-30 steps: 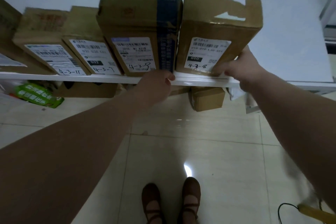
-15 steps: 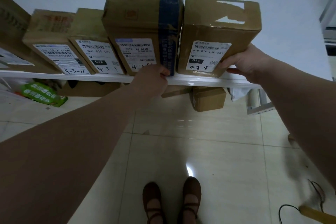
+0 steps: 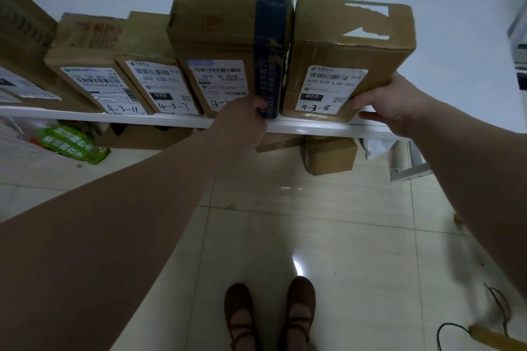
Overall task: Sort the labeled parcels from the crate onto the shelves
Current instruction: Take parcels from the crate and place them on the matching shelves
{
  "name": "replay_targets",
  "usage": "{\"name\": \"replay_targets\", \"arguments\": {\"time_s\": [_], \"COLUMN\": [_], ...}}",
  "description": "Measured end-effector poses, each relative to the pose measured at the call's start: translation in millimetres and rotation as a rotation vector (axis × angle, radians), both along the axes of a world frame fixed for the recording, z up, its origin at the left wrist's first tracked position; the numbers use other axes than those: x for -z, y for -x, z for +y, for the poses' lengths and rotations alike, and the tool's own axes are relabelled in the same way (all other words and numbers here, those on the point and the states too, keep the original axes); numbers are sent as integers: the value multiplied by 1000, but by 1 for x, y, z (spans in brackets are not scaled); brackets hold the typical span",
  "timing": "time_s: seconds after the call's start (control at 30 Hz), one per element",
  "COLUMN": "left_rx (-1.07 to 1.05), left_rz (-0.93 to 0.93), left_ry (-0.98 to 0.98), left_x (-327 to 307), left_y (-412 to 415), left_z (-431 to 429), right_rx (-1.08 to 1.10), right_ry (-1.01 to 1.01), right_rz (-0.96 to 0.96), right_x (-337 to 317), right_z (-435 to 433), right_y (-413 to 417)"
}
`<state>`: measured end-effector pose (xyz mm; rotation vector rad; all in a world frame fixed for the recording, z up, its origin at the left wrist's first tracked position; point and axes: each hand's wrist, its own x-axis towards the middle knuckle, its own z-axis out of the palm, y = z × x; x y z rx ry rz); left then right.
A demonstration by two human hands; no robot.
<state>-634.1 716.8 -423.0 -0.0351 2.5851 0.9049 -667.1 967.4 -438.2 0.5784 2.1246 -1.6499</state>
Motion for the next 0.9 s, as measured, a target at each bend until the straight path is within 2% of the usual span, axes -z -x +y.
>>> {"name": "replay_targets", "arguments": {"time_s": [0.1, 0.27, 0.43, 0.6, 0.7, 0.8, 0.9], "left_rx": [-29, -99, -399, -647, -749, -864, -969], "left_rz": [-27, -117, -252, -324, -329, -321, -273], "left_ry": [-29, -118, -329, -447, -522, -589, -675], "left_x": [-6, -27, -62, -100, -123, -148, -171], "left_y": [-4, -22, -66, -123, -155, -184, -219], "left_z": [-1, -15, -48, -93, -122, -157, -200], "right_rx": [143, 413, 357, 178, 175, 218, 169], "right_ry": [22, -50, 91, 306, 424, 443, 420], "right_rz": [-20, -215, -343, -371, -417, -457, -489], "right_x": [2, 14, -5, -74, -110, -141, -166], "right_z": [-6, -38, -104, -171, -201, -235, -278], "right_y": [-14, -69, -110, -140, -153, -170, -190]}}
